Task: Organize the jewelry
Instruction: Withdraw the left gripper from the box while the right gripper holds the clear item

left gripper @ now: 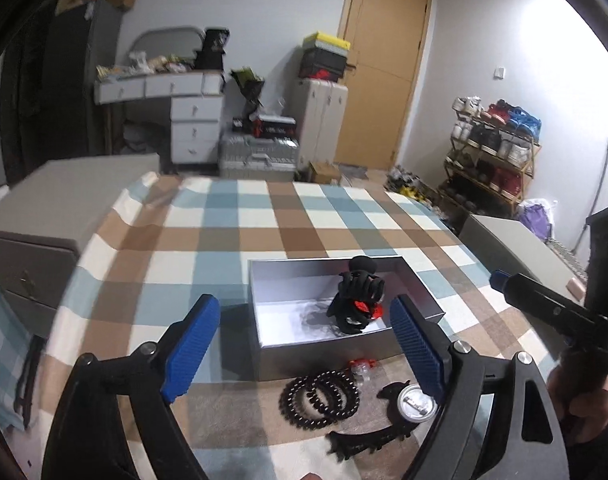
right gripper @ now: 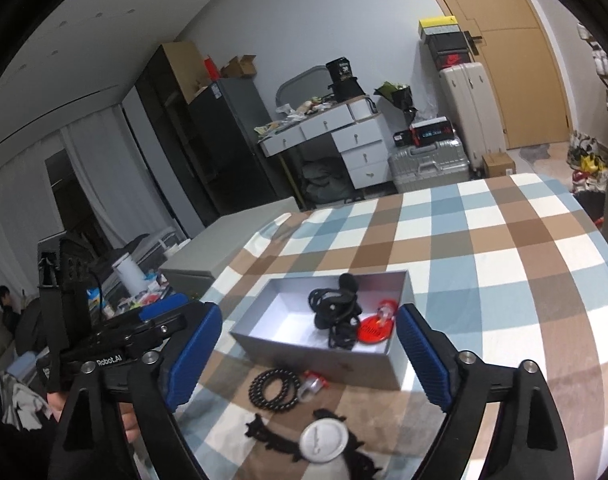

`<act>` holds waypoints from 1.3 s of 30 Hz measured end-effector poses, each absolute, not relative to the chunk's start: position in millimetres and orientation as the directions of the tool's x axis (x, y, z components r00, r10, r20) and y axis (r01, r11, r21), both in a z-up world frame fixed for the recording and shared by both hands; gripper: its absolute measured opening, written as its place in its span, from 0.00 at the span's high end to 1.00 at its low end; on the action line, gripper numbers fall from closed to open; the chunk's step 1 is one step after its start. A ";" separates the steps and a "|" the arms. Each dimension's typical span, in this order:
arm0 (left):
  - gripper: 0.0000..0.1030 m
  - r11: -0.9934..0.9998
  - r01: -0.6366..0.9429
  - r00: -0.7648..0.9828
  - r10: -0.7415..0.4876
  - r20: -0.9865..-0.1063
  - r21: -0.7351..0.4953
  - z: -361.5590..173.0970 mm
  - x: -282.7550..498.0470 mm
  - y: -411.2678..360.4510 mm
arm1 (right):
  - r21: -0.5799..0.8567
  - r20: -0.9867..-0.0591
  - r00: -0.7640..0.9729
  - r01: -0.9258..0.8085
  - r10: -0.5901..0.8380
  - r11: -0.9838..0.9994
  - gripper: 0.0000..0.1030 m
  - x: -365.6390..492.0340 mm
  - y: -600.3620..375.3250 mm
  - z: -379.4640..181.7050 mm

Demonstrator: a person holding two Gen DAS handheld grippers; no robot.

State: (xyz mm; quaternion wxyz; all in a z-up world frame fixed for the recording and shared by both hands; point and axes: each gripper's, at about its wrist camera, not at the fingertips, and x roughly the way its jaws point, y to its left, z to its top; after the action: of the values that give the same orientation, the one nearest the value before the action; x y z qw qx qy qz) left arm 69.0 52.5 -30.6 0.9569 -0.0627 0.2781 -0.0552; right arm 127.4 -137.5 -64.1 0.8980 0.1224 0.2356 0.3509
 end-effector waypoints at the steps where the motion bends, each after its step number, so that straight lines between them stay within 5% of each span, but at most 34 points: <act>1: 0.08 0.989 0.053 0.844 -0.118 -0.523 -0.138 -31.0 66.0 52.2 | 0.386 -0.336 0.642 -0.574 0.689 0.723 0.10 125.0 -137.3 -64.7; 3: 0.01 0.991 0.016 0.853 -0.081 -0.516 -0.131 -31.9 61.3 53.8 | 0.389 -0.339 0.640 -0.571 0.689 0.723 0.10 118.9 -136.5 -67.1; 39: 0.01 0.977 -0.085 0.780 -0.058 -0.623 -0.197 -73.8 24.0 98.2 | 0.319 -0.603 0.521 -0.537 0.604 0.781 0.10 124.5 -66.0 -120.9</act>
State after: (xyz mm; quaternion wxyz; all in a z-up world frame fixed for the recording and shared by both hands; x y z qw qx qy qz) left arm 24.0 98.2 -73.8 0.9372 -0.1078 0.3316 0.0074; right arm 124.5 -66.0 -120.9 0.8708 0.0462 0.3635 0.3277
